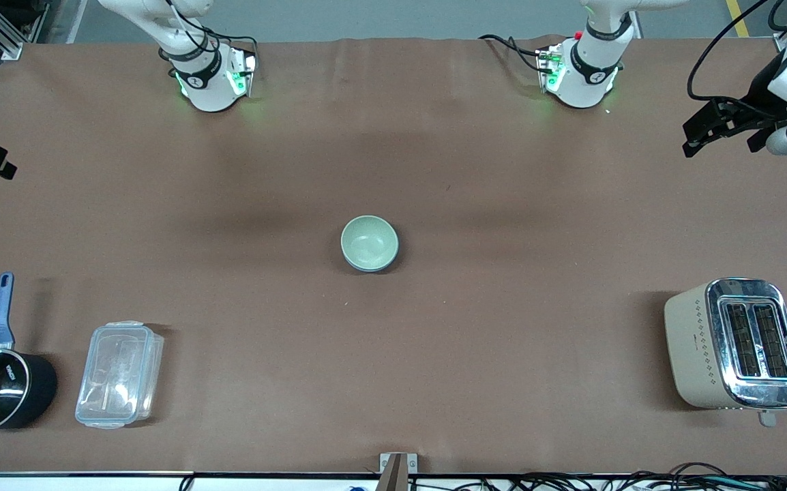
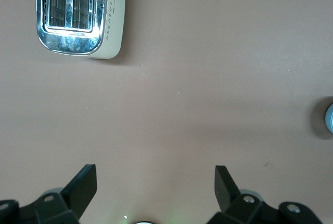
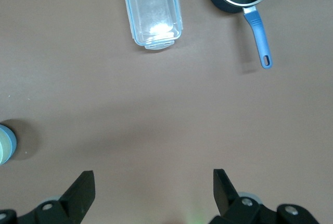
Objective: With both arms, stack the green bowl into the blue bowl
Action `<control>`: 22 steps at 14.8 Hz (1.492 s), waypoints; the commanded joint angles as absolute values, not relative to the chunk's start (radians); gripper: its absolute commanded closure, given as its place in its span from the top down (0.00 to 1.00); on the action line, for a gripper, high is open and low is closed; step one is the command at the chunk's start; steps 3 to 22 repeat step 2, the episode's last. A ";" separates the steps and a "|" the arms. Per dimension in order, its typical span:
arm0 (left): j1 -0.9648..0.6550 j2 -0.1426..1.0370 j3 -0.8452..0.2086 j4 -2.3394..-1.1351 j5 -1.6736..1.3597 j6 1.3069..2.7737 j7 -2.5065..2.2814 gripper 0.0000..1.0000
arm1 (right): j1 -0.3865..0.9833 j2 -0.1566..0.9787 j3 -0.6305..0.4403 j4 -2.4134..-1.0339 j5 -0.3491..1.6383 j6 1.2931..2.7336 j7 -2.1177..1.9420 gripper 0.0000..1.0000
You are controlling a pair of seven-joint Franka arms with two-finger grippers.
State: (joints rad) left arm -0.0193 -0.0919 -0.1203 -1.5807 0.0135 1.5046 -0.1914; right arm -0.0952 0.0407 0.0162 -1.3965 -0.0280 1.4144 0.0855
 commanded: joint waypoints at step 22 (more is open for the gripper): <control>-0.015 -0.084 -0.124 -1.554 0.017 1.488 -0.184 1.00 | -0.097 0.037 0.015 -1.417 -0.002 1.427 0.083 1.00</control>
